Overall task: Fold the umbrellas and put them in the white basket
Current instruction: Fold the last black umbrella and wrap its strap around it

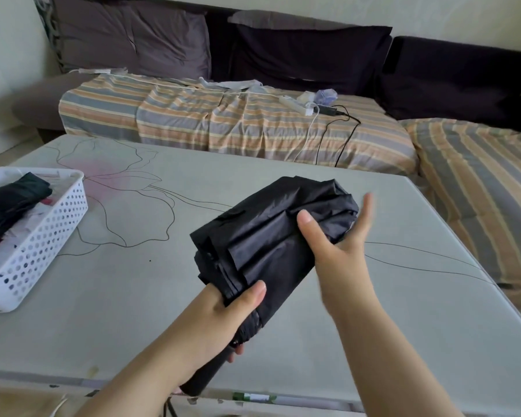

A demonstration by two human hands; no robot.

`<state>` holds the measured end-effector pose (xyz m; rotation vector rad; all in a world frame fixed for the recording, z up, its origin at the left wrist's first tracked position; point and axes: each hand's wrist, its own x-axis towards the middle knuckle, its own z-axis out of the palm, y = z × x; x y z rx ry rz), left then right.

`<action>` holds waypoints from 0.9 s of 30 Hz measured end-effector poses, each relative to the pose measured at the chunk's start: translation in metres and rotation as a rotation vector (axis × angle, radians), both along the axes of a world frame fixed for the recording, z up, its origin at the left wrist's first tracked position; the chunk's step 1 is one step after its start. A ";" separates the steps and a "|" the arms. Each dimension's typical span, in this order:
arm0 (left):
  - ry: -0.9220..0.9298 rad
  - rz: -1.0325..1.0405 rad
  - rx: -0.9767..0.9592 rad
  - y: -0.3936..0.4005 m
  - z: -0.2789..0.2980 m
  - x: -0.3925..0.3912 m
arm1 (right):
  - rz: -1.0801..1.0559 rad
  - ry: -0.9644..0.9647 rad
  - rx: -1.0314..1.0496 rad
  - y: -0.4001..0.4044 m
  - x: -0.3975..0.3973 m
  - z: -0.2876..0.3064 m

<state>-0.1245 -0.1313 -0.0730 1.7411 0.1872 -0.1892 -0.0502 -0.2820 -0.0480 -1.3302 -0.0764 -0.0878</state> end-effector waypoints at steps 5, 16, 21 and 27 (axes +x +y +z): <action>0.040 -0.046 0.088 0.019 -0.002 -0.002 | -0.104 -0.340 -0.495 -0.037 0.013 0.000; 0.045 -0.211 0.337 0.027 -0.006 -0.001 | 0.008 0.035 -0.520 -0.047 0.011 0.003; 0.018 -0.223 0.425 0.022 -0.012 -0.002 | -0.192 -0.056 -0.947 -0.034 0.016 -0.003; -0.019 -0.241 0.586 0.033 -0.013 -0.004 | 0.118 -0.019 -0.788 -0.051 0.013 0.000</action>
